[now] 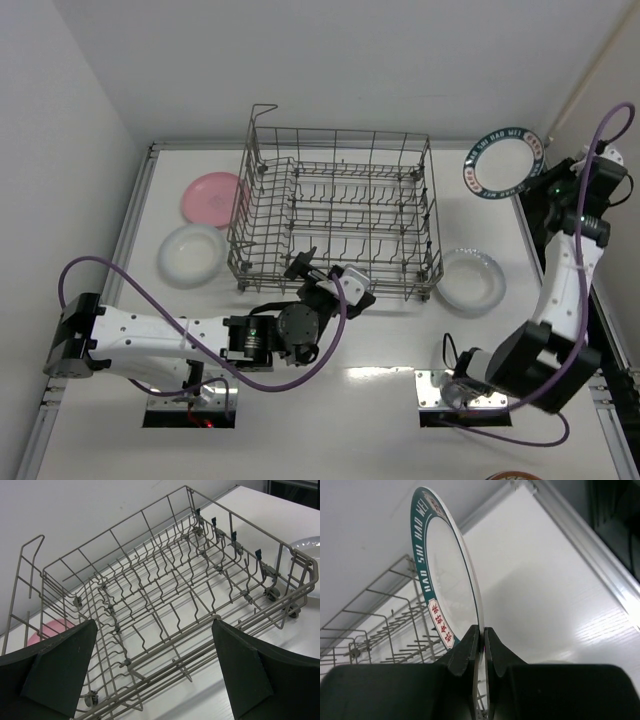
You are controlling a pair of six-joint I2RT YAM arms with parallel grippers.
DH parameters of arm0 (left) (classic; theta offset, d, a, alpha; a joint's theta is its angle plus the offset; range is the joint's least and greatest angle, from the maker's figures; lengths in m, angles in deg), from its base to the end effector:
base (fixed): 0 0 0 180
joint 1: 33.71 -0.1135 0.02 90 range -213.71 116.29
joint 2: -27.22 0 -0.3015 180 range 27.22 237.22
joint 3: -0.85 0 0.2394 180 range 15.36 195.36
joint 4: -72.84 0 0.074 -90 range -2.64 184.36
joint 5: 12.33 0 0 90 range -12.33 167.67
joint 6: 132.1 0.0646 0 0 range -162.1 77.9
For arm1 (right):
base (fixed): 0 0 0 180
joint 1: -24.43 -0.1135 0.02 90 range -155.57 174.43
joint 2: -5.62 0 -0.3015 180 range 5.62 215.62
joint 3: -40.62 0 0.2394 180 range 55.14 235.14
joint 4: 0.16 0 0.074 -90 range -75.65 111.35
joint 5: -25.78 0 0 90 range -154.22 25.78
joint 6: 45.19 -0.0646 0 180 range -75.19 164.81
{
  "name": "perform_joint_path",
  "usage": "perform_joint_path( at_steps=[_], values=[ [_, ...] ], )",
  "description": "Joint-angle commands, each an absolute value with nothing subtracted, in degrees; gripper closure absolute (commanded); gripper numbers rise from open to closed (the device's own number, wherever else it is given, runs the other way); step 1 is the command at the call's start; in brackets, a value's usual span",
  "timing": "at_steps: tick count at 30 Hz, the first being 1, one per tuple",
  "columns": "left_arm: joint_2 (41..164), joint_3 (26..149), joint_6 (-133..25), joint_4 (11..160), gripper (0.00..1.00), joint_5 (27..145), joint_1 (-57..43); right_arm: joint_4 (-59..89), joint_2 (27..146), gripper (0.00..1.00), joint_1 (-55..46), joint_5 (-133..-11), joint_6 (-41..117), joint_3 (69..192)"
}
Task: Load the plates into the dish rack
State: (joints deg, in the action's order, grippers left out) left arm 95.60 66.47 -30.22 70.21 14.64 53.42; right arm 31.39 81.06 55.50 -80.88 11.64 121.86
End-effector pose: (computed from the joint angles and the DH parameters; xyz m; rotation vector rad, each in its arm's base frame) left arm 0.0701 -0.2481 0.3820 0.4877 1.4968 -0.1658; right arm 0.2706 -0.1414 0.3705 0.9103 1.7968 0.3167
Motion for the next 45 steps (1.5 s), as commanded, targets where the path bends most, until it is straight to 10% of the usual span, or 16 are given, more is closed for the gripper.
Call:
perform_joint_path(
  at_steps=[1, 15, 27, 45],
  values=[
    [95.51, 66.07, -30.24, 67.49, 0.00, 14.21, 54.00, 33.86, 73.32, 1.00, 53.45, -73.64, 12.81, 119.82],
    [94.98, 65.55, -29.71, 66.96, 0.00, 14.21, 54.00, 44.85, 56.17, 1.00, 26.56, -51.77, 14.05, 115.17],
    [94.98, 65.55, -29.18, 66.44, 0.00, 14.21, 54.00, 48.98, 68.17, 1.00, 2.91, -24.59, 9.48, 116.92],
    [94.46, 65.02, -29.18, 65.91, 0.00, 14.21, 54.00, 49.42, 76.46, 1.00, -3.69, -15.27, 10.79, 119.39]
  ],
)
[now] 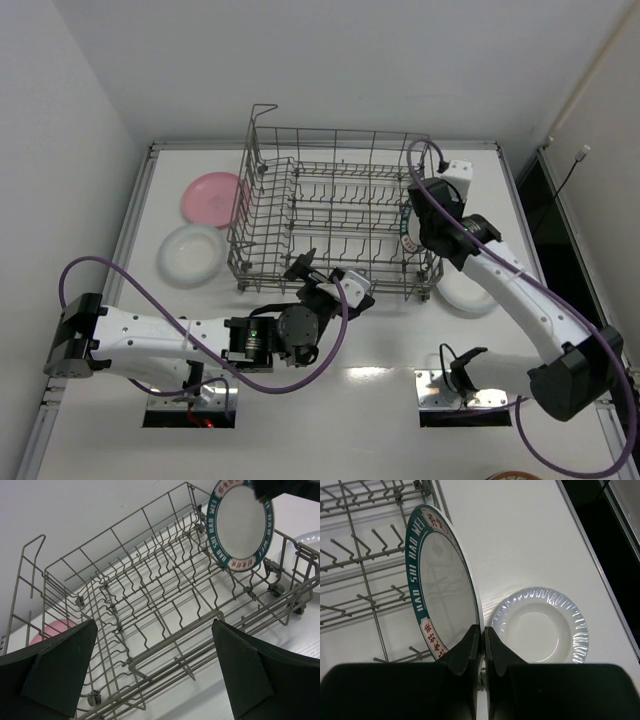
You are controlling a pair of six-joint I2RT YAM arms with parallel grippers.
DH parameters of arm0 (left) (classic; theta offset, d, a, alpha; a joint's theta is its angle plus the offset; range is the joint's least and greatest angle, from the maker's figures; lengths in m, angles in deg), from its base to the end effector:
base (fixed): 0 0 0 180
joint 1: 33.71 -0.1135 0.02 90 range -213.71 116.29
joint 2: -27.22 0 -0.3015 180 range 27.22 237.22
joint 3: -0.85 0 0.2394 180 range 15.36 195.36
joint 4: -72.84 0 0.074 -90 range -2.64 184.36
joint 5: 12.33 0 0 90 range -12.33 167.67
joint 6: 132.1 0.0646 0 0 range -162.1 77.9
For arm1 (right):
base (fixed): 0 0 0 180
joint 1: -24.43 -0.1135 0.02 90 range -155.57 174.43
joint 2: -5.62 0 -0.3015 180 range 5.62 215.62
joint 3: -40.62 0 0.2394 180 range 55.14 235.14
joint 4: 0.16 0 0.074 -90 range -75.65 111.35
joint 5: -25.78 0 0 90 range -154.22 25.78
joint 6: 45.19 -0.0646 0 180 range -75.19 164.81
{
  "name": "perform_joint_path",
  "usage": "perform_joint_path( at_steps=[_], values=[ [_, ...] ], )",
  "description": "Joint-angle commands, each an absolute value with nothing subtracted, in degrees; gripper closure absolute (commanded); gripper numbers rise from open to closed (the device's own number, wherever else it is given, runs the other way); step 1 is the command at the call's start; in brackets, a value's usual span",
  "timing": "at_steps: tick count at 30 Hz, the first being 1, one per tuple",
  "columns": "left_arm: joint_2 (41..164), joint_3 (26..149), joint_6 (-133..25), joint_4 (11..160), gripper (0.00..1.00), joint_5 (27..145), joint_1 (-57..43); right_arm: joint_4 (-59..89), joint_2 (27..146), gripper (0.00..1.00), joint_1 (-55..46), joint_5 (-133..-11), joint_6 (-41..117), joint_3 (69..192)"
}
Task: Load the plates into the dish rack
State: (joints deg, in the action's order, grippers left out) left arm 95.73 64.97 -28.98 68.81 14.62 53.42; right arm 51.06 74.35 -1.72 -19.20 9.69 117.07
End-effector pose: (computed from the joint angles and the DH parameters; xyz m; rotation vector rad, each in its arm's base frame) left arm 0.0701 -0.2483 0.3751 0.5067 1.4918 -0.1456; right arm 0.2308 0.0624 0.3443 0.5265 2.0240 -0.2834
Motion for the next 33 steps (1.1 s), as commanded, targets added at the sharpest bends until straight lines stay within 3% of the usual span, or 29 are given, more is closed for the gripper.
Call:
perform_joint_path(
  at_steps=[1, 6, 7, 9, 14, 20, 27, 33],
  values=[
    [94.46, 65.02, -29.18, 65.91, 0.00, 14.21, 54.00, 49.42, 78.38, 1.00, -5.26, -14.65, 10.79, 119.99],
    [94.46, 65.02, -29.18, 65.91, 0.00, 14.21, 54.00, 51.34, 85.42, 1.00, -10.54, -11.58, 10.09, 123.60],
    [94.46, 65.02, -29.18, 65.91, 0.00, 14.21, 54.00, 52.14, 86.56, 0.96, -11.42, -10.53, 9.22, 125.43],
    [94.46, 65.02, -29.18, 65.91, 0.00, 14.21, 54.00, 54.07, 88.93, 0.84, -13.62, -8.85, 7.90, 127.20],
    [94.46, 65.02, -29.18, 65.91, 0.00, 14.21, 54.00, 55.66, 86.41, 0.43, -15.47, -9.02, 6.84, 130.72],
    [94.46, 65.02, -29.18, 65.91, 0.00, 14.21, 54.00, 59.00, 76.48, 0.20, -13.63, -9.65, 7.45, 132.39],
    [94.46, 65.02, -29.18, 65.91, 0.00, 14.74, 54.00, 54.54, 62.15, 0.08, -4.50, -13.49, 14.10, 123.01],
    [93.75, 65.02, -29.18, 65.91, 0.00, 14.74, 54.00, 40.65, 68.62, 0.03, 8.15, -31.24, 28.44, 120.52]
  ],
)
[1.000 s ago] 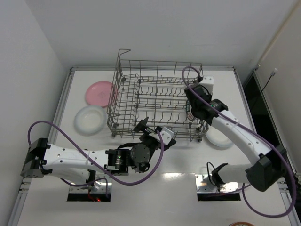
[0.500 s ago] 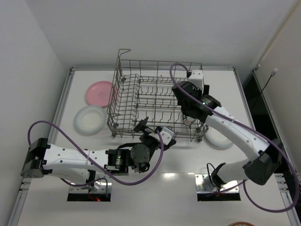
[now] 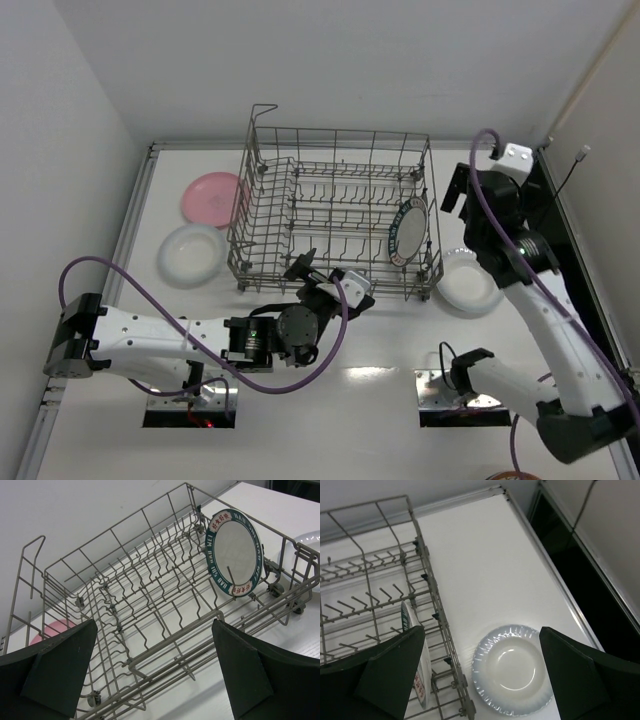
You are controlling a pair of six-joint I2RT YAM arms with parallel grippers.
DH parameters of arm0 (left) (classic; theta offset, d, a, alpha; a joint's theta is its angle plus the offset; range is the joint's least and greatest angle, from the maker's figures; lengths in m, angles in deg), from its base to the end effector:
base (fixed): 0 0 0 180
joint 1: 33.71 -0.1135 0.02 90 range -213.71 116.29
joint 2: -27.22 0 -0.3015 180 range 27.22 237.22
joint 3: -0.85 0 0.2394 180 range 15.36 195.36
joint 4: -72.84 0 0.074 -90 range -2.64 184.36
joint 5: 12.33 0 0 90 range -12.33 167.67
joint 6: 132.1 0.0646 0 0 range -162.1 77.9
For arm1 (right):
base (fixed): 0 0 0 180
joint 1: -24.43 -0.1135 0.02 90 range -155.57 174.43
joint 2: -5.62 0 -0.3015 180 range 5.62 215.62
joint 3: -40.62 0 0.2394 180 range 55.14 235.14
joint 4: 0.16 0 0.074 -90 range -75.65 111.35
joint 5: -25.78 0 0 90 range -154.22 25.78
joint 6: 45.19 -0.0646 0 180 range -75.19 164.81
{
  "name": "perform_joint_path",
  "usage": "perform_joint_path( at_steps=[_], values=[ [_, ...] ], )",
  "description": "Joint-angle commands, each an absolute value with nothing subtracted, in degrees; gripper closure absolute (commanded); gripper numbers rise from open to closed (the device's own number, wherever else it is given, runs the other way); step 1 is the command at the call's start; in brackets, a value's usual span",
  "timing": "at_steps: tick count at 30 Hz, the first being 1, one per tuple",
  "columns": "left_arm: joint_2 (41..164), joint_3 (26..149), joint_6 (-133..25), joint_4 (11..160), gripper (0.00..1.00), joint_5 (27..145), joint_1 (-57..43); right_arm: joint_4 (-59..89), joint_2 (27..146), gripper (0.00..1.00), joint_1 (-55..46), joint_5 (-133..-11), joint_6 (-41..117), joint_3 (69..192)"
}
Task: Load the plates into the dish rack
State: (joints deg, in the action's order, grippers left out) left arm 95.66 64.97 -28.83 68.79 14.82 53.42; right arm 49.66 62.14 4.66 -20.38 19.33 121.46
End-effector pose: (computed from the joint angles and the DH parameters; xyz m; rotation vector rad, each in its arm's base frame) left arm 0.0700 -0.2482 0.3754 0.5100 1.4900 -0.1475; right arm 0.1852 0.0190 0.4117 0.5568 1.8097 -0.2362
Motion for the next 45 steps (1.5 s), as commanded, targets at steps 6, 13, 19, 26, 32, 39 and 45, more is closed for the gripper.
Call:
perform_joint_path(
  at_steps=[6, 13, 19, 26, 32, 39, 45],
  values=[
    [93.75, 64.40, -28.13, 65.39, 0.00, 14.74, 54.00, 41.67, 82.41, 0.00, 26.25, -49.42, 30.32, 129.31],
    [93.75, 64.40, -27.60, 64.86, 0.00, 14.21, 54.00, 36.25, 78.94, 0.00, 47.27, -74.50, 23.54, 115.38],
    [93.75, 64.40, -28.13, 65.38, 0.00, 14.74, 54.00, 31.69, 76.73, 0.00, 61.07, -88.28, 19.86, 100.53],
    [94.28, 64.40, -28.66, 65.91, 0.00, 15.26, 54.00, 28.68, 77.87, 0.01, 70.39, -95.68, 21.86, 89.16],
    [94.28, 65.55, -29.97, 67.84, 0.00, 15.79, 54.00, 28.68, 77.08, 0.01, 72.16, -96.91, 24.41, 85.20],
    [94.28, 65.55, -29.97, 67.84, 0.00, 15.79, 54.00, 27.98, 75.95, 0.01, 73.30, -97.79, 24.94, 83.53],
    [95.33, 65.55, -29.97, 67.84, 0.00, 16.32, 54.00, 31.22, 72.17, 0.01, 73.83, -102.89, 24.33, 86.51]
  ],
)
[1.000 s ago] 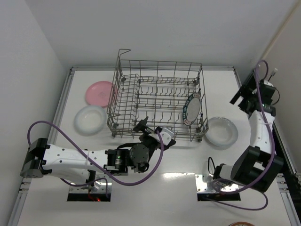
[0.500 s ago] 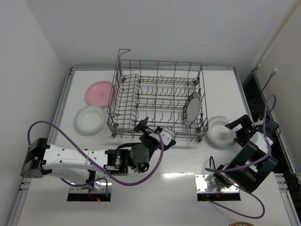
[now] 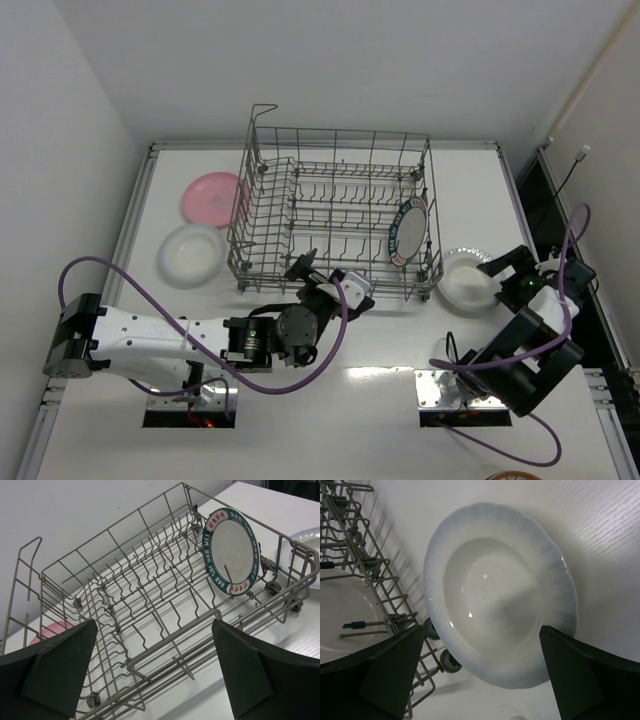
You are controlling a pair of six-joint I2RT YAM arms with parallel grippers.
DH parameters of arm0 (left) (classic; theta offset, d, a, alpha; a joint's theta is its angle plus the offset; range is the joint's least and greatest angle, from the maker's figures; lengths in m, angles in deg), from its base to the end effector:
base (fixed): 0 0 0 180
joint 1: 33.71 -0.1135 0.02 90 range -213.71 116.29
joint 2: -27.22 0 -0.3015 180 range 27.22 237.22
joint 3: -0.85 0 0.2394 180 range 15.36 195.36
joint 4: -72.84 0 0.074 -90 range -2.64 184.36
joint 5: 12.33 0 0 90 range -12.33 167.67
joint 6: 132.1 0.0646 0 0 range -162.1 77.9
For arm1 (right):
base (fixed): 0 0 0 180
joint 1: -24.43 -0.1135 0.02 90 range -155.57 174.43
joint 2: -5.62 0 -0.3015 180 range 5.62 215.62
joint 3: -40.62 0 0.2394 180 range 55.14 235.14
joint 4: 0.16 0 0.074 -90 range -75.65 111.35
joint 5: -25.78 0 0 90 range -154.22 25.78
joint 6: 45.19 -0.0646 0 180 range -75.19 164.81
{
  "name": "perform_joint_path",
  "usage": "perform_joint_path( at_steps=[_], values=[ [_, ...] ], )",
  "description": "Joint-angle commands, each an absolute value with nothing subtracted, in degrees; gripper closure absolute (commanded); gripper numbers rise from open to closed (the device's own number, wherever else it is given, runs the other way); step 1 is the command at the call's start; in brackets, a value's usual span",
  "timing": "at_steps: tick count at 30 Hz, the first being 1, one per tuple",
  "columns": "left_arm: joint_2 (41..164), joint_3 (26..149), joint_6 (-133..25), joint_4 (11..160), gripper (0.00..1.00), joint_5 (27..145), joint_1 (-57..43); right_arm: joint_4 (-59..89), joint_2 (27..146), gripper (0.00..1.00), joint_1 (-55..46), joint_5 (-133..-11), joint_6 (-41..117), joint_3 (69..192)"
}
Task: Load the plates into the dish rack
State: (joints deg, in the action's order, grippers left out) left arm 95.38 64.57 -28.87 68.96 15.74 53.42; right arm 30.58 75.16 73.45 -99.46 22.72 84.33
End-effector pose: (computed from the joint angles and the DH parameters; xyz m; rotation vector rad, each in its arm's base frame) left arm 0.0695 -0.2477 0.3738 0.5256 1.4874 -0.1570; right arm 0.1593 -0.1265 0.1859 1.2006 2.0706 0.5693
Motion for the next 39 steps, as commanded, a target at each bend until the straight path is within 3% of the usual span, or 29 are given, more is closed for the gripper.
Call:
perform_joint_path(
  at_steps=[1, 15, 20, 25, 32, 39],
  values=[
    [95.33, 65.55, -29.97, 67.84, 0.00, 16.32, 54.00, 33.40, 71.03, 0.01, 73.83, -102.89, 24.33, 87.30],
    [95.86, 65.55, -29.97, 67.84, 0.00, 16.32, 54.00, 37.47, 59.33, 0.00, 78.04, -84.97, 24.77, 87.31],
    [95.86, 65.55, -29.97, 67.84, 0.00, 16.32, 54.00, 36.33, 62.83, 0.00, 79.19, -87.24, 24.77, 85.12],
    [96.39, 65.55, -29.97, 67.84, 0.00, 16.32, 54.00, 26.67, 71.27, 0.00, 80.59, -100.51, 19.85, 77.91],
    [96.92, 65.55, -29.97, 67.84, 0.00, 16.32, 54.00, 22.00, 75.23, 0.00, 80.59, -100.43, 20.11, 75.88],
    [98.06, 65.55, -29.97, 67.84, 0.00, 16.32, 54.00, 15.60, 80.41, 0.25, 80.59, -107.45, 19.41, 74.65]
  ],
)
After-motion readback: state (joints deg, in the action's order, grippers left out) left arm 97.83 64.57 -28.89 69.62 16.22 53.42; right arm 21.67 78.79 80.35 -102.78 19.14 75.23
